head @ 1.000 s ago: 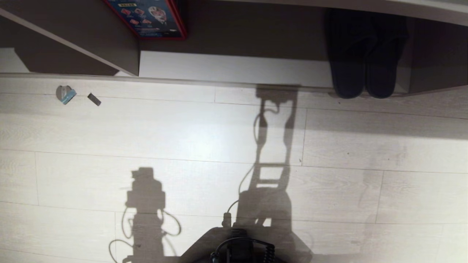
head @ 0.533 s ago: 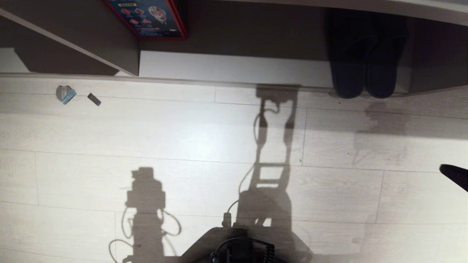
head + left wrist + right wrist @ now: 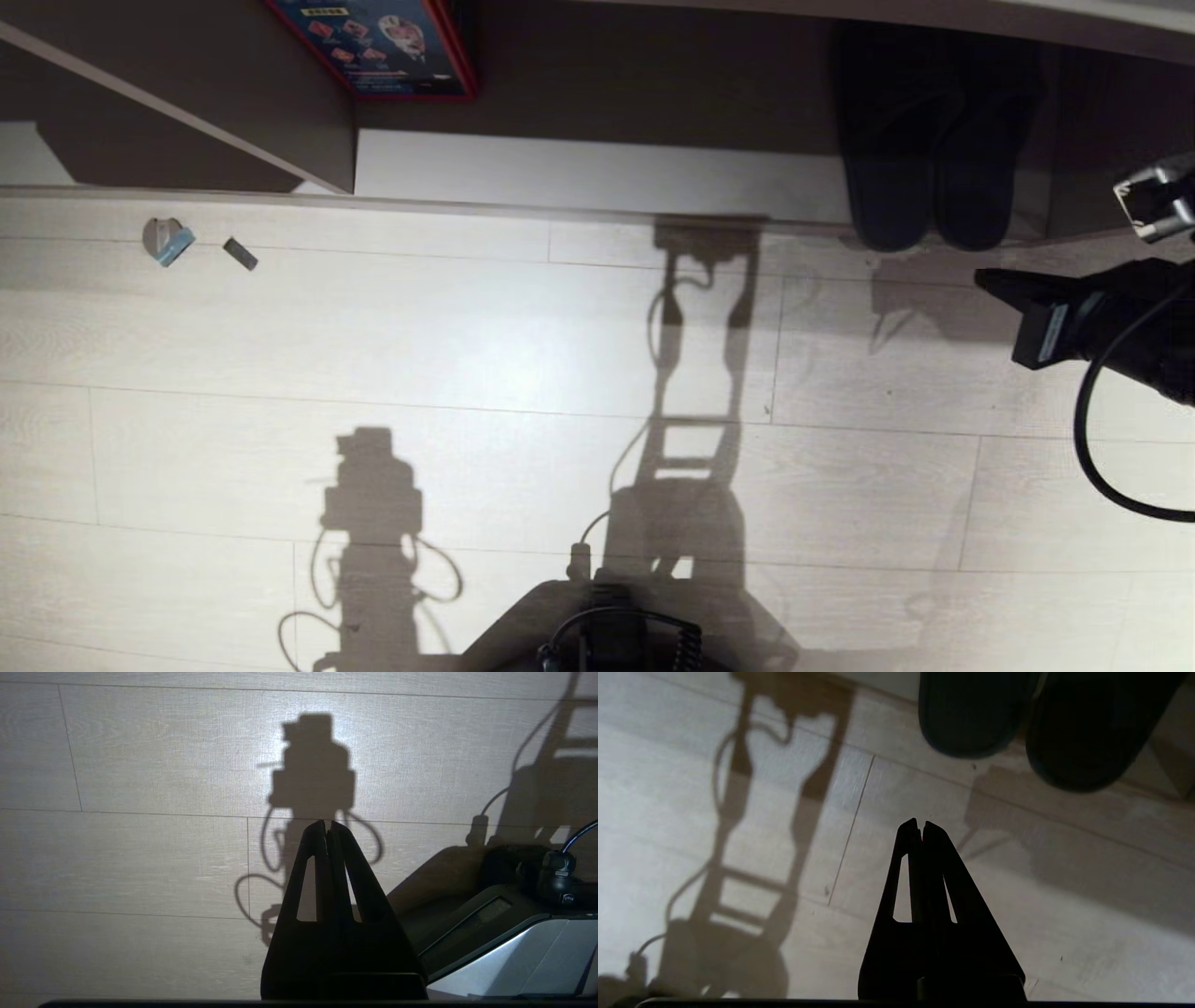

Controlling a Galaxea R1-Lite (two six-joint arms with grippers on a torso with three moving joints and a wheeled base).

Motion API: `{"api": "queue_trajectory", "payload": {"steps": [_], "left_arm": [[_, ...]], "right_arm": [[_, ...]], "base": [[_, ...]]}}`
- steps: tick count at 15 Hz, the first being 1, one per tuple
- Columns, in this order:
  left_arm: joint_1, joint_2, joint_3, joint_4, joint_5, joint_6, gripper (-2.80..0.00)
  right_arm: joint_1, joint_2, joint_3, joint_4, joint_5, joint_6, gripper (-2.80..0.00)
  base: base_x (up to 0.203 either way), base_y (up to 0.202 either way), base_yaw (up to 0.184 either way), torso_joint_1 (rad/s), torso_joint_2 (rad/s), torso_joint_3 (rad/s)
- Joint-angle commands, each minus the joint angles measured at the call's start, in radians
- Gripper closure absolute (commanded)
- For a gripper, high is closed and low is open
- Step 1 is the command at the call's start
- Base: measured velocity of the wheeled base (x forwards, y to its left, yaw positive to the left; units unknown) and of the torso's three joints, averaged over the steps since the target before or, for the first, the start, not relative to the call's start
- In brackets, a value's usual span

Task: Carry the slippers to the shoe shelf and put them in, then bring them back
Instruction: Pick up the slippers in the shoe cabinet

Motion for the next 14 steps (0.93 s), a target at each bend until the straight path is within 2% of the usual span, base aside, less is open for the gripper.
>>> {"api": "queue_trajectory", "payload": {"steps": [1,3,10,14], "left_arm": [[-0.001,0.001,0.000,0.000,0.000,0.000,0.00],[-0.001,0.001,0.000,0.000,0.000,0.000,0.00],[-0.001,0.001,0.000,0.000,0.000,0.000,0.00],[-0.001,0.001,0.000,0.000,0.000,0.000,0.00]], "right_arm": [[0.000,0.122,-0.047,-0.052,-0.012,-0.005,-2.80],[0.000,0.183,-0.093,-0.151,-0.061,-0.032,-2.80],[-0.009,0.404,-0.282,-0.312,-0.085,-0.047,-2.80],[-0.030,0.436,-0.405,-0.342,-0.103,-0.047,-2.80]], "base": [[0.000,0.000,0.000,0.000,0.00,0.000],[0.000,0.000,0.000,0.000,0.00,0.000],[0.000,0.000,0.000,0.000,0.00,0.000],[0.000,0.000,0.000,0.000,0.00,0.000]]}}
